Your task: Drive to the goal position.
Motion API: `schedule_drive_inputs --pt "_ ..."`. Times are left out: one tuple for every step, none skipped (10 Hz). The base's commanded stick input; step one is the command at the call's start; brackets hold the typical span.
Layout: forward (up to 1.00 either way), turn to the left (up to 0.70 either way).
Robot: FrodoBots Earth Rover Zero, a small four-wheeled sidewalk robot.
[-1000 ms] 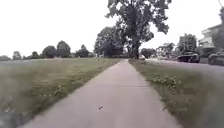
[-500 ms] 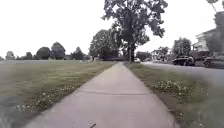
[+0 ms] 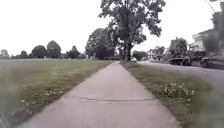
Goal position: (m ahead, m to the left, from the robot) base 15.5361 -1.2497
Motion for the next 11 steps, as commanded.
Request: schedule_drive_inputs --pt "0.70 0.00" --pt "0.70 0.00" --pt "0.70 0.00" --pt "0.70 0.00" --pt "0.70 0.00" --pt "0.70 0.00" --pt "0.70 0.00" --pt "0.70 0.00" --pt "0.70 0.00" --pt "0.70 0.00" --pt "0.70 0.00"
